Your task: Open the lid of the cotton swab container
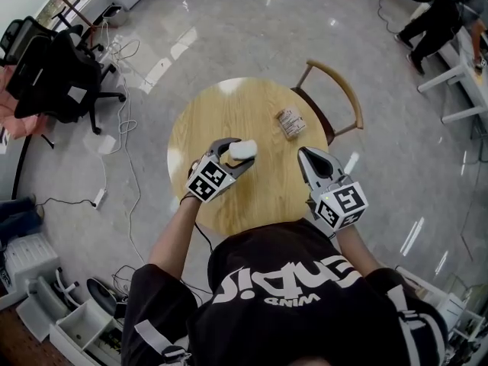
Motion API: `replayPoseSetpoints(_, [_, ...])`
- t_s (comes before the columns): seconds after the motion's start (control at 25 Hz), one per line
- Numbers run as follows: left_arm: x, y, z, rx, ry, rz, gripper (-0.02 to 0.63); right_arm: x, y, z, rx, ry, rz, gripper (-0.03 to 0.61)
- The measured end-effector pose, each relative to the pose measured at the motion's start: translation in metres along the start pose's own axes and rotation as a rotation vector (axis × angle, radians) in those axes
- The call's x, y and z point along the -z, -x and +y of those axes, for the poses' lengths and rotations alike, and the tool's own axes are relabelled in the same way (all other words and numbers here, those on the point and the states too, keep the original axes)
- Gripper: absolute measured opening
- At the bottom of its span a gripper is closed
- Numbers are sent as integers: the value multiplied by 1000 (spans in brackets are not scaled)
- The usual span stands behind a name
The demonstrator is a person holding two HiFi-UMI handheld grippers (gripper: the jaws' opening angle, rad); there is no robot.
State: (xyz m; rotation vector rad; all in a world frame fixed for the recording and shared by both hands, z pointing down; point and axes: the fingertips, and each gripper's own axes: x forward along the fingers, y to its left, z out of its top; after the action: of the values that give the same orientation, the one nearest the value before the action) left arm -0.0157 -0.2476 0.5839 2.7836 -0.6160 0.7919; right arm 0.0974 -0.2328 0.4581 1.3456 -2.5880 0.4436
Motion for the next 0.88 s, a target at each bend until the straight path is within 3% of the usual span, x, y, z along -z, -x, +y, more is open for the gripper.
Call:
replayPoseSetpoints(0.48, [-58, 45, -27, 67, -43, -25, 273, -10, 8, 7, -20, 1, -41, 3])
replayPoseSetpoints(0.8, [-66, 52, -44, 92, -57, -35, 273, -20, 16, 18, -66, 27, -67, 6])
replayPoseSetpoints(0.88, [-66, 53, -48, 100, -65, -32, 273, -22, 16, 22, -88, 38, -68, 59])
